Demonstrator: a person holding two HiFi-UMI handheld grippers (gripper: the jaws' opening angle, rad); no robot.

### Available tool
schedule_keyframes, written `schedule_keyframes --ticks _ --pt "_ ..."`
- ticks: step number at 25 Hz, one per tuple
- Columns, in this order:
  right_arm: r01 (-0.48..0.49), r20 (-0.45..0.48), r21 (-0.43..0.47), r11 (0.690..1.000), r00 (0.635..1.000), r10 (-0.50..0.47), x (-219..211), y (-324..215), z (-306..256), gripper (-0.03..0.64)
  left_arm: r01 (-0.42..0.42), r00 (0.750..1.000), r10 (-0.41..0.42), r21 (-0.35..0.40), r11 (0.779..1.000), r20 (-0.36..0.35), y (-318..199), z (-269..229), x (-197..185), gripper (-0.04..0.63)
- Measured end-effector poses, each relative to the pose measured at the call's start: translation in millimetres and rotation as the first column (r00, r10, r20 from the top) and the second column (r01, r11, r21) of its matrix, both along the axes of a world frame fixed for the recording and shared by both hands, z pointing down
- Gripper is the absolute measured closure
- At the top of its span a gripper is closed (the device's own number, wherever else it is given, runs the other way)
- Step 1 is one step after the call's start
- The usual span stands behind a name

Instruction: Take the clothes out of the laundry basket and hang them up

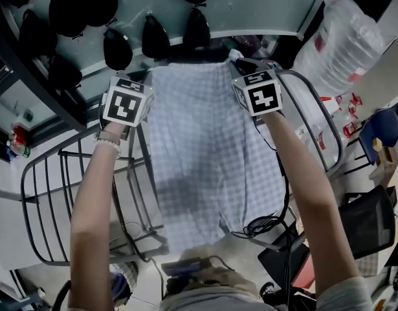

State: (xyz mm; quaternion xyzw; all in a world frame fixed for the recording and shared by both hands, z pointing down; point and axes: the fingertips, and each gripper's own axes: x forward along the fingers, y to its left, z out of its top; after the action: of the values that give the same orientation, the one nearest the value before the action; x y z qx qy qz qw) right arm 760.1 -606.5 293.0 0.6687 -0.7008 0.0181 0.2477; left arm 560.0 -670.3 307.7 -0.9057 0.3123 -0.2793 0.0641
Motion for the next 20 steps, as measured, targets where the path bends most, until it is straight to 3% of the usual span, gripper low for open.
schedule_keyframes --ticks 7,20 --pt "0.012 0.02 0.001 1.0 1.0 -0.012 -3 -48 2 0.581 0.058 0.998 -0.057 0.019 0.998 -0.013 -47 -2 -6 0.592" --pt "0.026 0.019 -0.174 0.984 1.0 -0.023 -10 -65 91 0.58 0.078 0.994 -0.069 -0.106 0.991 0.079 -57 93 -6 0.588"
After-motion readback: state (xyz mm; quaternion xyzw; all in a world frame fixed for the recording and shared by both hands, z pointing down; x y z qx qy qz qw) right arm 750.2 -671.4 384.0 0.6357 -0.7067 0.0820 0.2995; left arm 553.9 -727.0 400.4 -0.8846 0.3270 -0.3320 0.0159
